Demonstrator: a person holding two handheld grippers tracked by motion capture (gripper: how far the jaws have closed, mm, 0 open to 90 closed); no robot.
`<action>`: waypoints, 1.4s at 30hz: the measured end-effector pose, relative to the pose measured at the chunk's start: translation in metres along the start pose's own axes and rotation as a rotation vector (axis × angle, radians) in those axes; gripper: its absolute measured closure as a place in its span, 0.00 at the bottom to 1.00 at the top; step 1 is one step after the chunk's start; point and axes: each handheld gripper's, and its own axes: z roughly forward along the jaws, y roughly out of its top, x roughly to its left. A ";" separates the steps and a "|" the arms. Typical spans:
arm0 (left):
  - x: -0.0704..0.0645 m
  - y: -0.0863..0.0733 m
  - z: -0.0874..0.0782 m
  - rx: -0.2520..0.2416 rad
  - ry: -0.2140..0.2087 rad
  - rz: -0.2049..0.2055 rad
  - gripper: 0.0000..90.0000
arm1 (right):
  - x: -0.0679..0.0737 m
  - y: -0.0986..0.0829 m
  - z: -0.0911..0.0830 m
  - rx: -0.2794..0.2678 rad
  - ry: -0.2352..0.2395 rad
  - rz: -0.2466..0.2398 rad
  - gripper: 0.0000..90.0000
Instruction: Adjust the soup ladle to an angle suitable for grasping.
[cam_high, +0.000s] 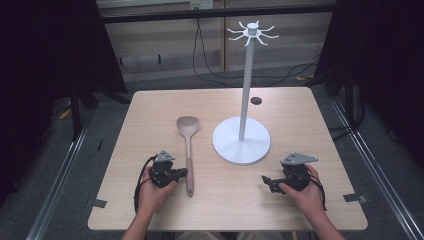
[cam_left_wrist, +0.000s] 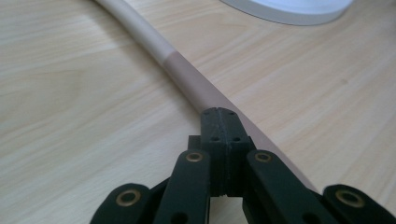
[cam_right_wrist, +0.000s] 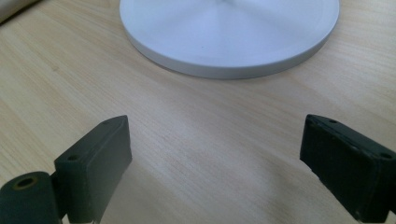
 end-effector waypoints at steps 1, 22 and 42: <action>-0.003 0.001 0.001 0.006 -0.013 0.013 1.00 | 0.000 0.000 0.000 -0.001 0.000 -0.002 0.10; -0.033 0.016 0.036 -0.050 -0.062 0.100 0.96 | 0.026 0.013 0.013 -0.023 0.081 -0.026 0.11; -0.043 0.029 0.058 -0.071 -0.078 0.135 0.93 | 0.043 0.024 0.024 -0.028 0.104 -0.019 0.11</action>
